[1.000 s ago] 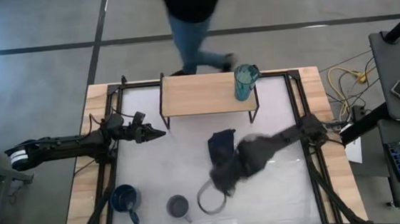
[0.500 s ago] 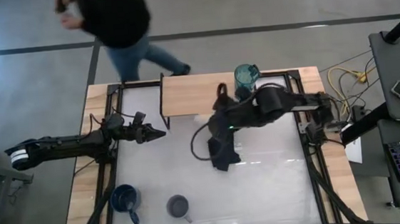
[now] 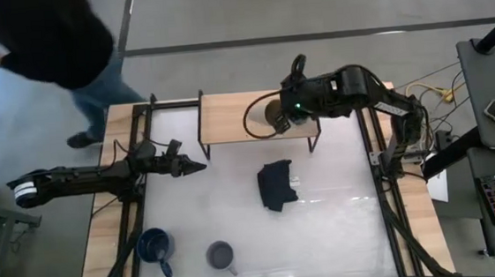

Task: Stack small to large cups/mugs on shelf
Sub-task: Put the light brown cup on the shelf

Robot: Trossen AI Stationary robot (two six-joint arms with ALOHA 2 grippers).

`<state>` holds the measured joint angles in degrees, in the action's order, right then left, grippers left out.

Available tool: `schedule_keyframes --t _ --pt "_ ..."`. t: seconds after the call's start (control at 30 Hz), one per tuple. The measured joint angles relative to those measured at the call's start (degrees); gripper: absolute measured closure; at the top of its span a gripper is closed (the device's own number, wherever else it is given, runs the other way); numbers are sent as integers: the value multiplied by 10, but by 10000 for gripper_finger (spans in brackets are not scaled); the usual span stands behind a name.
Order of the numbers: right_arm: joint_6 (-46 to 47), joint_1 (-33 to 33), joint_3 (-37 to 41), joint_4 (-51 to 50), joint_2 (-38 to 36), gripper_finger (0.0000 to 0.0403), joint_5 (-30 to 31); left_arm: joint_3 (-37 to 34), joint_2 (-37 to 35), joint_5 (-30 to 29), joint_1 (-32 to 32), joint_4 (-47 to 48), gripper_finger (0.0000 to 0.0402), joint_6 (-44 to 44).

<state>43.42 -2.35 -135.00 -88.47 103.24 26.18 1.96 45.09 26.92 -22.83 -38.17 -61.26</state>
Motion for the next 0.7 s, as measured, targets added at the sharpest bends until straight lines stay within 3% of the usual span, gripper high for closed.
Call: schedule_keyframes --t 0.2,0.57,0.7 --pt "72 -7 1 -15 0 394 -112 0 2 0 0 1 336 -15" --pt "106 -8 2 -15 0 394 -74 0 -2 2 0 -7 336 -41" --pt "45 -3 2 -15 0 394 -60 0 -16 19 9 -38 336 -8"
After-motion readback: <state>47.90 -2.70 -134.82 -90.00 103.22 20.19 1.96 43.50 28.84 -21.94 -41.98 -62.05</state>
